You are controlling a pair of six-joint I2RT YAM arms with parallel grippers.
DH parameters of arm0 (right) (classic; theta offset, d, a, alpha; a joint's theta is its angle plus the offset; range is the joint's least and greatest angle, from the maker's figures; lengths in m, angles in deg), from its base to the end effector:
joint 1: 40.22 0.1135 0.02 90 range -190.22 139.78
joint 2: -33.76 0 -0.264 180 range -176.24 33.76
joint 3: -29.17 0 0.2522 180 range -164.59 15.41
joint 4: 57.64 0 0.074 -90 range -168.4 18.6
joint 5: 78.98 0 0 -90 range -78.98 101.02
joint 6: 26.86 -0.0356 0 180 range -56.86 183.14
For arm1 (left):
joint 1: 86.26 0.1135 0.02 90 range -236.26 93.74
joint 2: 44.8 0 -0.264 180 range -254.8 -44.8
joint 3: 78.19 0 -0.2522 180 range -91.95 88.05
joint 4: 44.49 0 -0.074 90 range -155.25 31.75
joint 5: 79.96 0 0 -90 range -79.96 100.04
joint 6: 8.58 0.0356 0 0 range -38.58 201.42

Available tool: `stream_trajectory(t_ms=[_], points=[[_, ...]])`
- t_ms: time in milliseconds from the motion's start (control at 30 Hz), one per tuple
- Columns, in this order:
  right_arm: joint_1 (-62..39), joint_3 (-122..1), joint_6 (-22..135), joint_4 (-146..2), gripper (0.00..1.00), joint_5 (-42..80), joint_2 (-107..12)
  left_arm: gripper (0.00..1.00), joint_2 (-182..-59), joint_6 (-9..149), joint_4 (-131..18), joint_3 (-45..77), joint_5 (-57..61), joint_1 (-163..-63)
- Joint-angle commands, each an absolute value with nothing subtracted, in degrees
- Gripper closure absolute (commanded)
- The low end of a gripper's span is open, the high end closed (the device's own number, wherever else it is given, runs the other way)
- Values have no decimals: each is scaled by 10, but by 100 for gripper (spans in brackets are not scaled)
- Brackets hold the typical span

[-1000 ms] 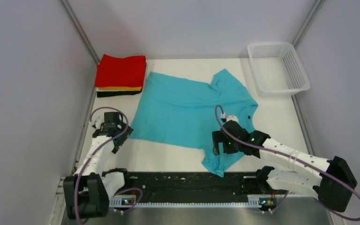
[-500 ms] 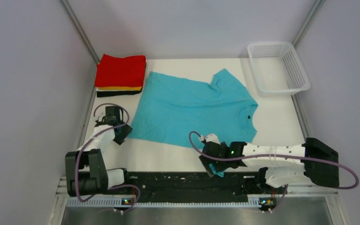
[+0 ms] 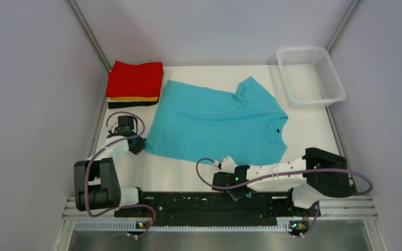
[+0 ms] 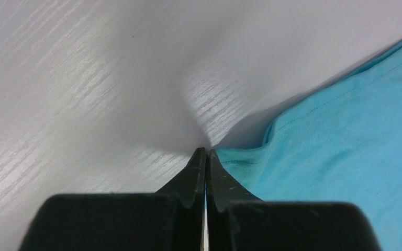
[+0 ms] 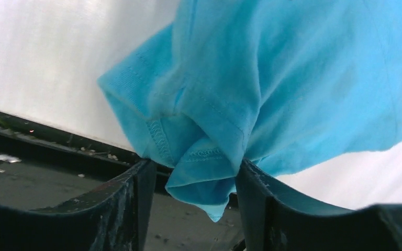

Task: Fold and stack the t-shirts
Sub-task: Grab the side of the flattened tshirt closest away from the robot with both arms, then fold the flattened tshirt in 1/3 of the way

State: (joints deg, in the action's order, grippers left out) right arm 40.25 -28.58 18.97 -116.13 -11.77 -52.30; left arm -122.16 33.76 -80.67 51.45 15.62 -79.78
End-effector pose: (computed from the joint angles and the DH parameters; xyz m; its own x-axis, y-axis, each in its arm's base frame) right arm 0.0517 0.2244 0.1506 -0.7496 -0.5851 -0.3095 -0.5344 0.8109 -0.2385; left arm 0.2344 0.0301 0.1589 -0.4820 -0.7951 -0.3680 -0.7604 0.5883 -0.2751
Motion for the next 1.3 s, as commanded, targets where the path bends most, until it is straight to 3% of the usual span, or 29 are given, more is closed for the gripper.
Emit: stream_trajectory(t_ms=[0,33,100,267,467,700,833,1000,1267], points=[[406,-297,146,-1202,47,-187,-538,100,-1180,340,-811,544,156,-802],[406,-298,143,-1202,50,-195,-542,100,-1166,340,-816,546,159,-802],[406,-304,142,-1205,74,-204,-553,100,-1142,339,-831,548,169,-802],[406,-324,138,-1266,96,-211,-529,100,-1098,338,-877,545,195,-802],[406,-321,187,-1354,98,-128,-435,100,-1012,287,-956,565,224,-803],[406,-294,268,-1244,98,61,-341,100,-878,234,-1030,601,285,-803],[403,-303,268,-1254,98,35,-336,100,-848,222,-1043,607,319,-802],[328,-318,258,-1277,100,-42,-335,100,-869,244,-1002,581,285,-802],[221,-393,321,-1282,100,-124,-354,100,-1007,256,-911,499,183,-804]])
